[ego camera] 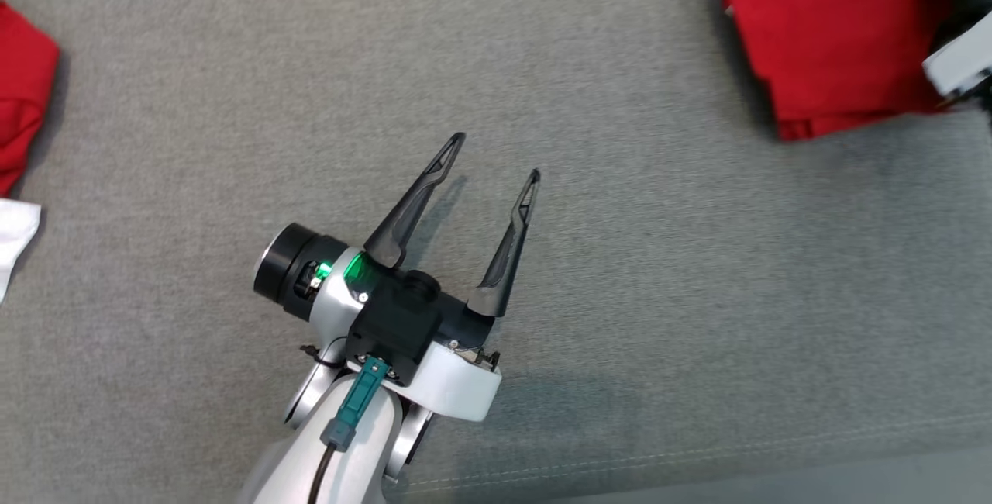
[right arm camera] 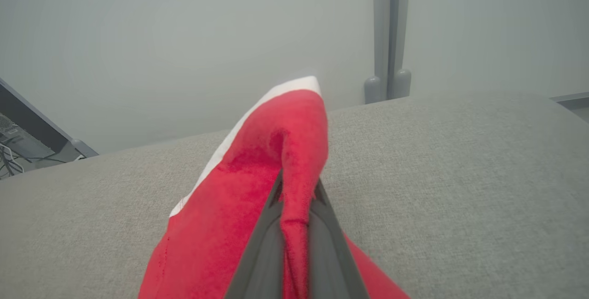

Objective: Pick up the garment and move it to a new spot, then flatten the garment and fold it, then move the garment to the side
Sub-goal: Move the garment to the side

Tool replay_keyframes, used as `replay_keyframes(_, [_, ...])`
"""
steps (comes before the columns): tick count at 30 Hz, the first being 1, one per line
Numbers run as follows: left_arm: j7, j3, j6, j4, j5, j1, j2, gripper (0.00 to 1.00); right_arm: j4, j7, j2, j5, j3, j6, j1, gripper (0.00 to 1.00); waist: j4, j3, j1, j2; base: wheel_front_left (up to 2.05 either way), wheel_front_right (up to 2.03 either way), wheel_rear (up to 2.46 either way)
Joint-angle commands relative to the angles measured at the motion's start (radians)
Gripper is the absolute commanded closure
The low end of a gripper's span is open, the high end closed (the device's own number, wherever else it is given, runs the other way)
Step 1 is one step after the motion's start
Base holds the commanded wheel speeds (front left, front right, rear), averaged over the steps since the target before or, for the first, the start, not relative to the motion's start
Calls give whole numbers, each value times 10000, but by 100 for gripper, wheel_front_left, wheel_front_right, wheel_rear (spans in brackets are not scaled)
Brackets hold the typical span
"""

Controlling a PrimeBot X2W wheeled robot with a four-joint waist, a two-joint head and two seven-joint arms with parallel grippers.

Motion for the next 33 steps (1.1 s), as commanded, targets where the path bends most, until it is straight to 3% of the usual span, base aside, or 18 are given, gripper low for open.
replay_keyframes(1, [-53,146,-83,-422,190,-340,33,0,114,-166,-397,121,-76,42,-71,100,545,552,0,0,0,0,0])
replay_keyframes(10, [-53,-155,-149,-594,464,-627,241,0,1121,-224,-1300,781,-1001,42,-755,100,1072,1215,0,0,0,0,0])
replay_keyframes(15, [-53,-274,-140,-624,589,-680,374,0,1854,-230,-1664,415,-2381,42,-1094,100,1064,1477,0,0,0,0,0])
replay_keyframes(26, [93,-486,-164,-739,735,-783,552,0,4020,-232,-1208,-1357,-5549,42,-715,100,780,1716,0,0,0,0,0])
replay_keyframes(33, [188,-599,-212,-777,694,-856,598,0,4870,-232,-743,-2333,-6696,42,-302,100,667,1799,0,0,0,0,0])
